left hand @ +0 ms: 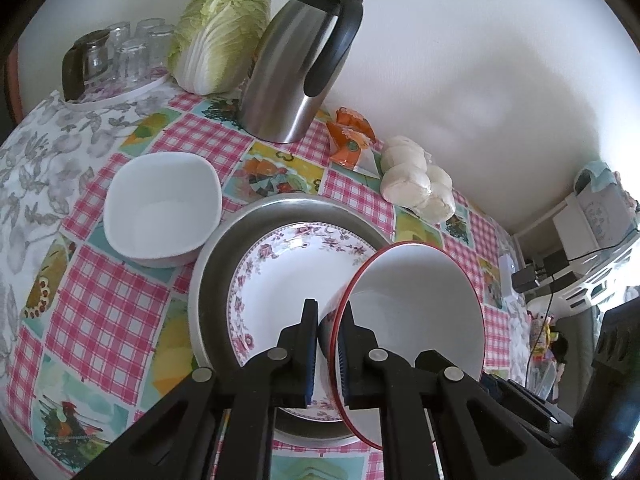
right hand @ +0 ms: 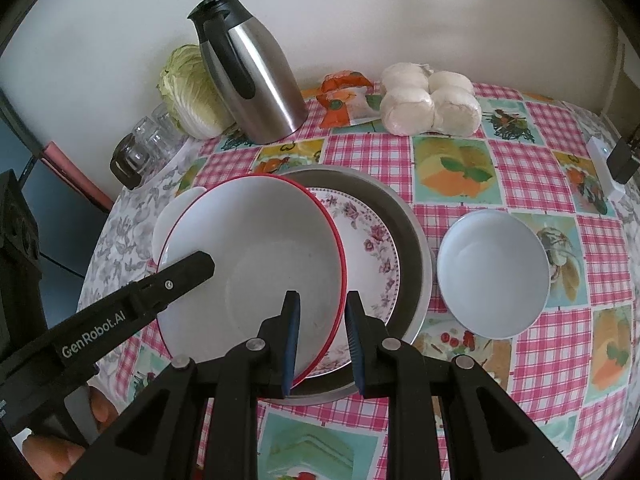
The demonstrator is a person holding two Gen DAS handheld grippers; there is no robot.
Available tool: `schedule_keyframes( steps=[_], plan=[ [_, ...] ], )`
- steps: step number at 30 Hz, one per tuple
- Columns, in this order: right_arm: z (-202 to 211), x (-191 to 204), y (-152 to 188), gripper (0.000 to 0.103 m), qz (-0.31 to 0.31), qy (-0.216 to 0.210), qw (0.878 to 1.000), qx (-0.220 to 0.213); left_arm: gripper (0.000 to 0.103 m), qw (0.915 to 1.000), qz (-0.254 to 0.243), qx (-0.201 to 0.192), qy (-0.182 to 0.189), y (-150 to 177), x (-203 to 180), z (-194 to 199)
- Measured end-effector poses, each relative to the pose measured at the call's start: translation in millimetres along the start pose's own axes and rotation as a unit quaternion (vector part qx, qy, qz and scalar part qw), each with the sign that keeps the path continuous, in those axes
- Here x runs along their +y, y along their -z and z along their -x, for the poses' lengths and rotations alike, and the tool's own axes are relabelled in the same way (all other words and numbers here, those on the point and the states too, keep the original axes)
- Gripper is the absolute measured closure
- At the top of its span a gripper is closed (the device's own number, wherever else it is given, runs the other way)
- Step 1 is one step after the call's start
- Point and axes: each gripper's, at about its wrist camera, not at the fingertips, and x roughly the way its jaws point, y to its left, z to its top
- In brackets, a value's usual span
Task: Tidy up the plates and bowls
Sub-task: 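Lift the red-rimmed bowl with both tools and carry it over the basin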
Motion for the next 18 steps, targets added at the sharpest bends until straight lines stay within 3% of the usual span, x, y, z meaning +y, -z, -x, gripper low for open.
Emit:
schedule_keyframes(
  steps=[18],
  plan=[
    [-19.2, -0.3, -3.2, 0.079, -0.019, -0.022, 1.0, 0.007, 0.092, 0.9998, 0.015, 0.009, 0.009, -8.6, 16.1, -13.5]
  ],
)
